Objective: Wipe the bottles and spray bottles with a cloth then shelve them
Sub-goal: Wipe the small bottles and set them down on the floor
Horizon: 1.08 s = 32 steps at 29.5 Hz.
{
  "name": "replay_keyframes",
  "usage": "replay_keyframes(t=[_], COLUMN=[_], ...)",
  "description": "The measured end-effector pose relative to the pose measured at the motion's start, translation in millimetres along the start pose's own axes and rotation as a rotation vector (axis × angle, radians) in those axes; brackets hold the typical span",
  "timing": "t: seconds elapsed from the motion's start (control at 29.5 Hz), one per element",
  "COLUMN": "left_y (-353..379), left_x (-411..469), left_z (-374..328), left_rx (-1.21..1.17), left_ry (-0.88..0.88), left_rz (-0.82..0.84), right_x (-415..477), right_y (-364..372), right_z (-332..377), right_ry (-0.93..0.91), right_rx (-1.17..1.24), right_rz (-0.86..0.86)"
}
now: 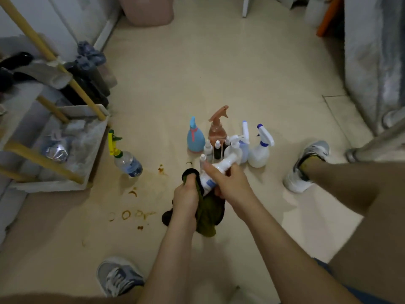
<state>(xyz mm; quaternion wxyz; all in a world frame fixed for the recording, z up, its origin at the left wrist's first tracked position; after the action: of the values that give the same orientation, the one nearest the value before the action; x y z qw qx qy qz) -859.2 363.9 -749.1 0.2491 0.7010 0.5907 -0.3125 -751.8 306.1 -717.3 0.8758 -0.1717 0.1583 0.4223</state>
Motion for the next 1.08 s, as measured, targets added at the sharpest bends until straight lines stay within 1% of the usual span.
replay_keyframes(t=[0.07, 0.1, 0.17, 0.2, 0.24, 0.27, 0.3, 0.34, 0.37, 0.41, 0.47, 0.51, 0.58, 0.61, 0.68, 0.78, 0.81, 0.88, 0.95, 0.98, 1.02, 1.08], left_y=[10.2, 15.5, 27.1, 31.6, 36.6, 42.1, 49.7, 56.5, 66.2, 74.1, 83.7, 86.8, 91.2, 92.7, 99.2, 111.9, 113.5, 111.8, 109.7, 110.1, 110.8, 113.0], left_x=[13.2, 20.3, 31.3, 35.4, 40.7, 43.5, 45.2, 47.1, 48.7, 49.5, 48.0, 49.2, 55.5, 58.5, 63.1, 69.9, 74.3, 82.0, 86.0, 86.5, 87.1, 83.5], left_z=[7.0, 11.7, 21.3, 25.0, 25.8, 25.0, 22.4, 22.0, 24.6, 30.8, 44.3, 50.0, 60.7, 63.1, 65.0, 66.6, 67.4, 71.8, 80.1, 85.0, 91.6, 99.7], left_rx=[0.057, 0.081, 0.132, 0.15, 0.189, 0.249, 0.298, 0.306, 0.285, 0.261, 0.244, 0.28, 0.374, 0.391, 0.374, 0.419, 0.42, 0.343, 0.287, 0.311, 0.343, 0.413], left_ry=[-0.075, -0.119, -0.193, -0.207, -0.182, -0.12, -0.035, 0.055, 0.12, 0.164, 0.22, 0.251, 0.279, 0.271, 0.213, 0.083, 0.046, -0.083, -0.21, -0.251, -0.283, -0.321], left_rz=[0.008, 0.047, 0.141, 0.139, 0.102, 0.047, 0.004, -0.003, 0.031, 0.076, 0.166, 0.212, 0.259, 0.275, 0.309, 0.354, 0.341, 0.318, 0.357, 0.402, 0.457, 0.561], right_x=[10.5, 14.3, 20.6, 22.8, 25.7, 28.6, 30.9, 32.4, 33.6, 36.3, 42.7, 45.5, 48.5, 49.5, 53.4, 63.1, 66.0, 71.7, 78.4, 81.5, 84.3, 85.6], right_y=[-18.8, -29.2, -44.5, -47.5, -47.1, -45.1, -42.7, -40.8, -40.5, -42.2, -49.1, -54.0, -64.1, -65.9, -60.5, -46.2, -44.1, -48.5, -59.9, -64.9, -70.5, -83.7], right_z=[-7.6, -11.7, -21.9, -27.0, -34.4, -44.1, -54.4, -65.2, -75.7, -87.5, -108.8, -118.5, -139.0, -147.6, -163.8, -177.6, -178.5, -178.9, -175.3, -174.7, -176.2, -180.5], right_ry=[-0.01, -0.016, -0.018, -0.016, -0.006, 0.009, 0.028, 0.054, 0.106, 0.182, 0.349, 0.424, 0.576, 0.643, 0.743, 0.802, 0.79, 0.746, 0.686, 0.661, 0.642, 0.638], right_rx=[-0.018, -0.038, -0.05, -0.037, -0.016, 0.003, 0.014, 0.031, 0.099, 0.227, 0.562, 0.677, 0.726, 0.731, 0.828, 0.924, 0.907, 0.797, 0.559, 0.421, 0.304, 0.173], right_rz=[0.138, 0.18, 0.214, 0.204, 0.169, 0.1, -0.005, -0.13, -0.251, -0.35, -0.464, -0.503, -0.564, -0.57, -0.51, -0.28, -0.223, -0.165, -0.118, -0.103, -0.118, -0.257])
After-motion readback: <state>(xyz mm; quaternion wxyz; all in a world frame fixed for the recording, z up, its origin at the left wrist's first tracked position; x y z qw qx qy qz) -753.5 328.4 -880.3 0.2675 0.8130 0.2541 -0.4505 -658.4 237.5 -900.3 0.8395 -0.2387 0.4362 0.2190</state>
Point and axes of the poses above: each hand's wrist, its own x-axis towards the middle knuckle, its own y-axis out of the palm, z = x × y, the point moved 5 cm from there along x, towards the middle knuckle, and after that the axes turned 11 degrees about -x, right-handed, at the moved point
